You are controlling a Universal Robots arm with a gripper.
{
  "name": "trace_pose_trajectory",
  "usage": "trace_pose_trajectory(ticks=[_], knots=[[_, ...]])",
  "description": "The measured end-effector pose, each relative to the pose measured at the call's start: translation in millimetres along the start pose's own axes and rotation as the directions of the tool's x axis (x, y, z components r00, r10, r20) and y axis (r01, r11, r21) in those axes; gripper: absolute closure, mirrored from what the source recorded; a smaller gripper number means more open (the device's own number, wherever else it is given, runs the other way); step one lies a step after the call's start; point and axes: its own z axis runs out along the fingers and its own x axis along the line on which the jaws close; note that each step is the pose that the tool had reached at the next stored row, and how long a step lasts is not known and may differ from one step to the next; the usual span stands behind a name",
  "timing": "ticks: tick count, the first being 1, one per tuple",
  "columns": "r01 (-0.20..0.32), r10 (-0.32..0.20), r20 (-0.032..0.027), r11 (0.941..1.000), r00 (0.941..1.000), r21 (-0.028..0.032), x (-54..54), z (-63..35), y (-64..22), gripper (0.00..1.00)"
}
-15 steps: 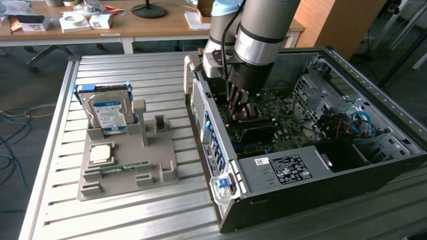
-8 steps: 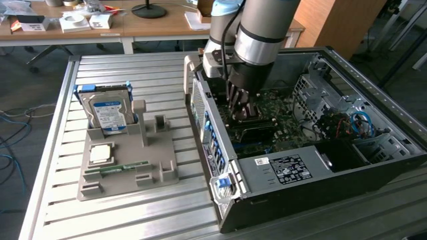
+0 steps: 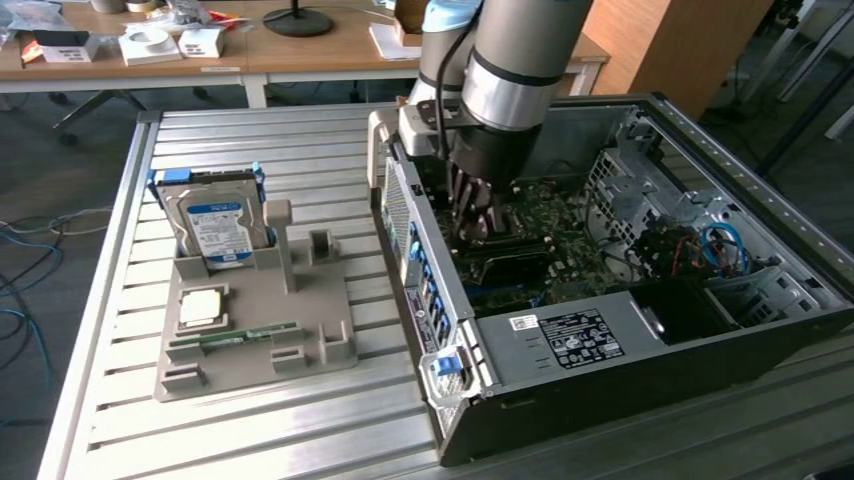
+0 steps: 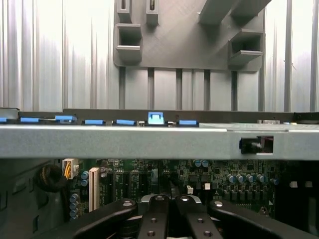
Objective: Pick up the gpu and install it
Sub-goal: 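Press down on the gpu until it lock into place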
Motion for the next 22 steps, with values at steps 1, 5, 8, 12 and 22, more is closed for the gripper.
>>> trace_pose_trajectory(ticks=[1, 5, 8, 12, 22], knots=[[0.000, 0.000, 0.0000, 1.0000, 1.0000, 0.0000, 0.0, 0.1, 1.2, 0.89], [0.000, 0.000, 0.0001, 1.0000, 1.0000, 0.0000, 0.0, 0.2, 5.0, 0.89], [0.000, 0.000, 0.0000, 1.0000, 1.0000, 0.0000, 0.0, 0.3, 5.9, 0.89], [0.000, 0.000, -0.0001, 1.0000, 1.0000, 0.0000, 0.1, 0.2, 6.0, 0.89], [0.000, 0.000, 0.0001, 1.0000, 1.0000, 0.0000, 0.1, 0.4, 9.4, 0.89]])
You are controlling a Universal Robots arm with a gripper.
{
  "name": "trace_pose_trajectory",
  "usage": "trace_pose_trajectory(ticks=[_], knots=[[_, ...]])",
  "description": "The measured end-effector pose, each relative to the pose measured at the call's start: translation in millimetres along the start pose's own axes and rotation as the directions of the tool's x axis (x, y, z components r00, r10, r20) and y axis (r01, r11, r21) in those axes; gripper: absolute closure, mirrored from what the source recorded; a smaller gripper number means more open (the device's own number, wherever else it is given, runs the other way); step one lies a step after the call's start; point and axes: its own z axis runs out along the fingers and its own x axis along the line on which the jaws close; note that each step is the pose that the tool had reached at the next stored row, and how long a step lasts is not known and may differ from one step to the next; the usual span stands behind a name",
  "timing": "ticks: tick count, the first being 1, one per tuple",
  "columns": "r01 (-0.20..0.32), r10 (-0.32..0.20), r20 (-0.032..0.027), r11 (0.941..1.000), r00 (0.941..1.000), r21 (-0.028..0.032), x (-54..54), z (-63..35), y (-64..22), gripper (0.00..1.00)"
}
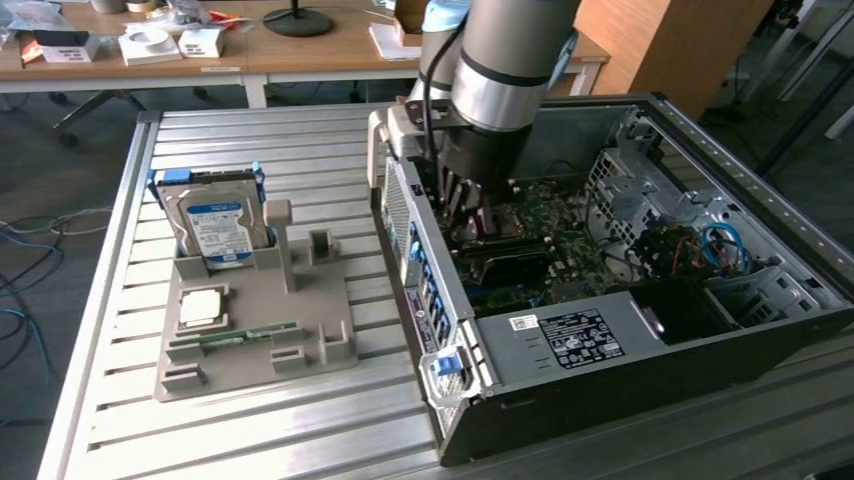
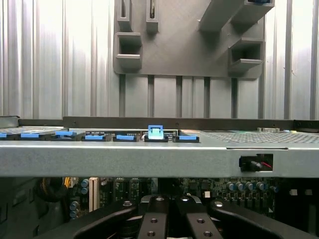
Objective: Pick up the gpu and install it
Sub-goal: 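Press down on the gpu until it lock into place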
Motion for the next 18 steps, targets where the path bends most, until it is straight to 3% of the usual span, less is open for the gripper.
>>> trace_pose_trajectory(ticks=[18], knots=[[0.000, 0.000, 0.0002, 1.0000, 1.0000, 0.0002, 0.1, 0.3, 7.8, 0.89]])
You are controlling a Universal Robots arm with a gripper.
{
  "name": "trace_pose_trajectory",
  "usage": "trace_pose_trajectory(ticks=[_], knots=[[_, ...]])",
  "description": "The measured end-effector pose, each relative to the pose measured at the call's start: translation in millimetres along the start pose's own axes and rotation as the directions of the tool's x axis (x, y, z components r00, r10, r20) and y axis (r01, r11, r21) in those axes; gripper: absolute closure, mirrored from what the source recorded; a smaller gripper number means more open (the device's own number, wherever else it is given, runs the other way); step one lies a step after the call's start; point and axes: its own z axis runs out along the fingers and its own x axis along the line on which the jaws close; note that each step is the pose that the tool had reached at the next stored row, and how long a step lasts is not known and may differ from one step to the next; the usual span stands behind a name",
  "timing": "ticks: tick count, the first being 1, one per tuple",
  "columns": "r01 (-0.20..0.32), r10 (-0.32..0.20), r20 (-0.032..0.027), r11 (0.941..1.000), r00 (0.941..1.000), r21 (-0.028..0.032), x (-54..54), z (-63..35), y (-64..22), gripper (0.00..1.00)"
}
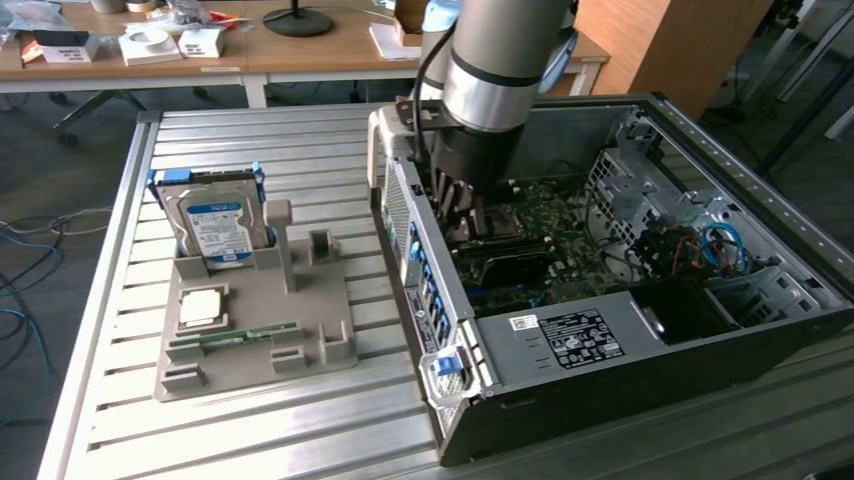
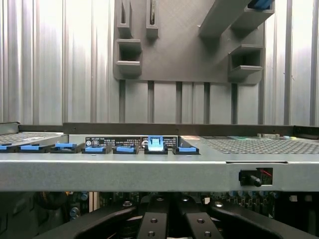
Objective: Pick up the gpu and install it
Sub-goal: 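Press down on the gpu until it lock into place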
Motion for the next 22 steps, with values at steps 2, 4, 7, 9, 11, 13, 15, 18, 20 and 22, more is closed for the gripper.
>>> trace_pose_trajectory(ticks=[2, 4, 7, 9, 11, 13, 15, 18, 20, 22], knots=[[0.000, 0.000, 0.0000, 1.0000, 1.0000, -0.0001, 0.0, 0.1, 0.7, 0.89], [0.000, 0.000, 0.0000, 1.0000, 1.0000, -0.0002, 0.0, 0.0, 0.7, 0.89], [0.000, 0.000, -0.0001, 1.0000, 1.0000, 0.0000, 0.0, 0.0, 1.7, 0.89], [-0.001, 0.001, 0.0001, 1.0000, 1.0000, -0.0002, 0.0, 0.1, 2.3, 0.89], [-0.001, 0.001, 0.0000, 1.0000, 1.0000, -0.0001, 0.0, 0.1, 2.5, 0.89], [-0.001, 0.001, 0.0002, 1.0000, 1.0000, -0.0002, 0.0, 0.1, 2.5, 0.89], [-0.002, 0.002, 0.0009, 1.0000, 1.0000, -0.0002, 0.0, 0.1, 2.3, 0.89], [-0.001, 0.001, 0.0019, 1.0000, 1.0000, -0.0005, 0.1, -0.1, 1.1, 0.89], [-0.001, 0.001, 0.0025, 1.0000, 1.0000, -0.0005, 0.0, -0.1, 0.3, 0.89], [-0.001, 0.001, 0.0029, 1.0000, 1.0000, -0.0003, 0.0, -0.1, -0.5, 0.89]])
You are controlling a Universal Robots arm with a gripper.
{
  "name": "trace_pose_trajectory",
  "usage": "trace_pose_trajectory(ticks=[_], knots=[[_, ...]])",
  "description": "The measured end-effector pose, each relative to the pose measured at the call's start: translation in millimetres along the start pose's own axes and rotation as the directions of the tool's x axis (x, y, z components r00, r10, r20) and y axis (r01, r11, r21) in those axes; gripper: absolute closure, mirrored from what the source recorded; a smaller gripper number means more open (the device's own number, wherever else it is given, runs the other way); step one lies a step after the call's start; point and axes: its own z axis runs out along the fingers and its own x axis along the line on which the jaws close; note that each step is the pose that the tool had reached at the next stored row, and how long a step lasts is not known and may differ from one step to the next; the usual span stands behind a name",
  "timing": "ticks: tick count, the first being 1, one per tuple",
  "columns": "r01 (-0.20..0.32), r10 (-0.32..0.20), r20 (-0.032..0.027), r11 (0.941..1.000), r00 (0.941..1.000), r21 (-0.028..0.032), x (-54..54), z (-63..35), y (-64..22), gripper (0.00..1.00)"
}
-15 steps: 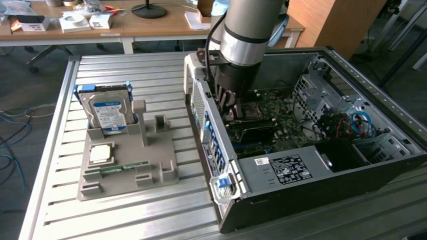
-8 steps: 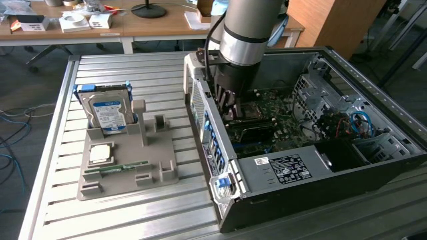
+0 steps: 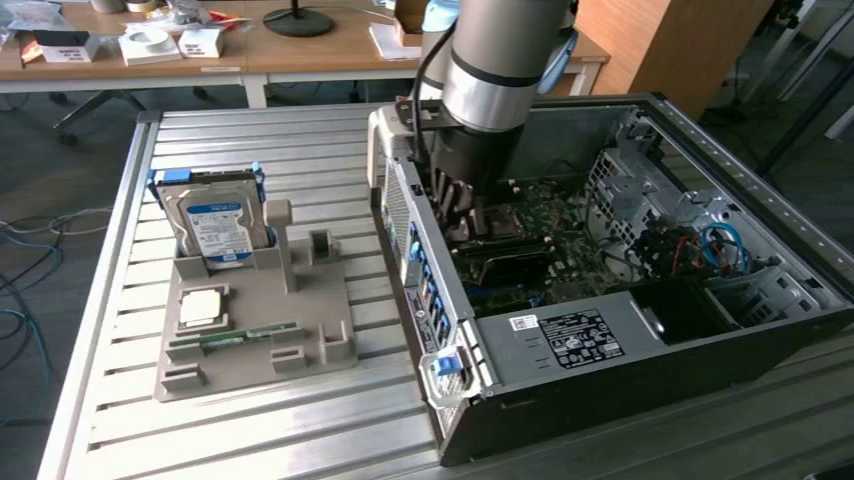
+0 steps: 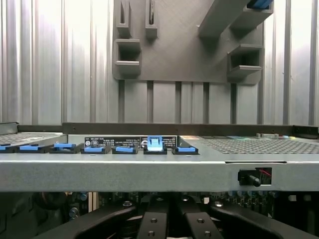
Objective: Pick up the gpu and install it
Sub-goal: 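Press down on the gpu until it lock into place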
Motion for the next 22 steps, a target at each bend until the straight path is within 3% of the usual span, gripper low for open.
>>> trace_pose_trajectory(ticks=[8, 22], knots=[[0.000, 0.000, 0.0036, 1.0000, 1.0000, 0.0000, -0.1, -0.2, -4.3, 0.89], [0.001, -0.001, 0.0210, 1.0000, 0.9998, -0.0003, -0.5, -1.4, -32.3, 0.89]])
